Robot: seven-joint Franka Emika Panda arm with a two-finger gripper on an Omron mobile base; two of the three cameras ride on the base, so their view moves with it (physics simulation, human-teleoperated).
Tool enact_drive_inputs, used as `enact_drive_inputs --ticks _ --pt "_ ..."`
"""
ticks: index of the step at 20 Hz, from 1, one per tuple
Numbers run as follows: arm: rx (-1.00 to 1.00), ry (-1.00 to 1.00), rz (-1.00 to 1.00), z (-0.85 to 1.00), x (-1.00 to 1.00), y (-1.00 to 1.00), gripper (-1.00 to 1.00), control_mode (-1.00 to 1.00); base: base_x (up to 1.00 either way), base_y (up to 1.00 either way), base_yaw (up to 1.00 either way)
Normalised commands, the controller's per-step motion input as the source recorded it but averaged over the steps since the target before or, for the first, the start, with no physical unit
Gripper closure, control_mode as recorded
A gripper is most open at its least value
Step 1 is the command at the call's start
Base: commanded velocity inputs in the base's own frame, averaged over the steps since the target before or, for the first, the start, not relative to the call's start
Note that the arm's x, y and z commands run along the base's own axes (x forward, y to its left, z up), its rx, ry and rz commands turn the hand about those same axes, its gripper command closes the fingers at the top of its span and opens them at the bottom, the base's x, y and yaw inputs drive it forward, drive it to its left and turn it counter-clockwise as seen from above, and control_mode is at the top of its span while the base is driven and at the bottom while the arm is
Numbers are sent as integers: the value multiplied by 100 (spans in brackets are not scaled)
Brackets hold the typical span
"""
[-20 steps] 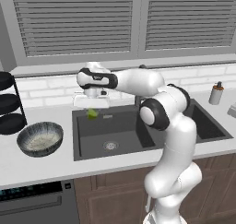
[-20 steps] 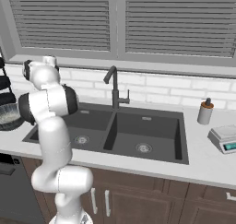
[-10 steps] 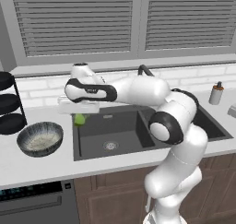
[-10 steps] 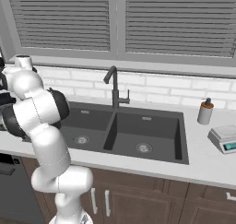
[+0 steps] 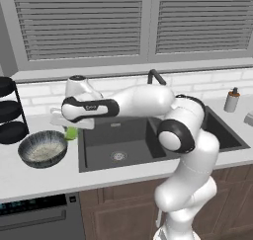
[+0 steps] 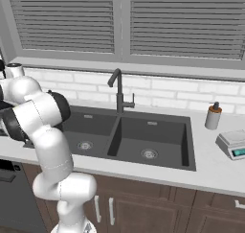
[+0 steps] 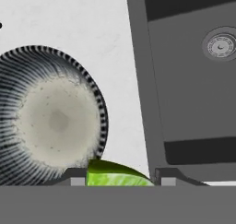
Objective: Pick the lemon wedge from the sink and place it in the bowl. Then pick the bowl and place it in the microwave. Then close the microwave door and press the start button.
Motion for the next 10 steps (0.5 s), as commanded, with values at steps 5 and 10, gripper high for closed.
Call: enact_drive_inputs --ticks 5,10 --pt "-4 9 -8 2 41 85 100 -100 0 0 0" --pt "-8 1 -3 -1 33 60 100 -100 0 0 0"
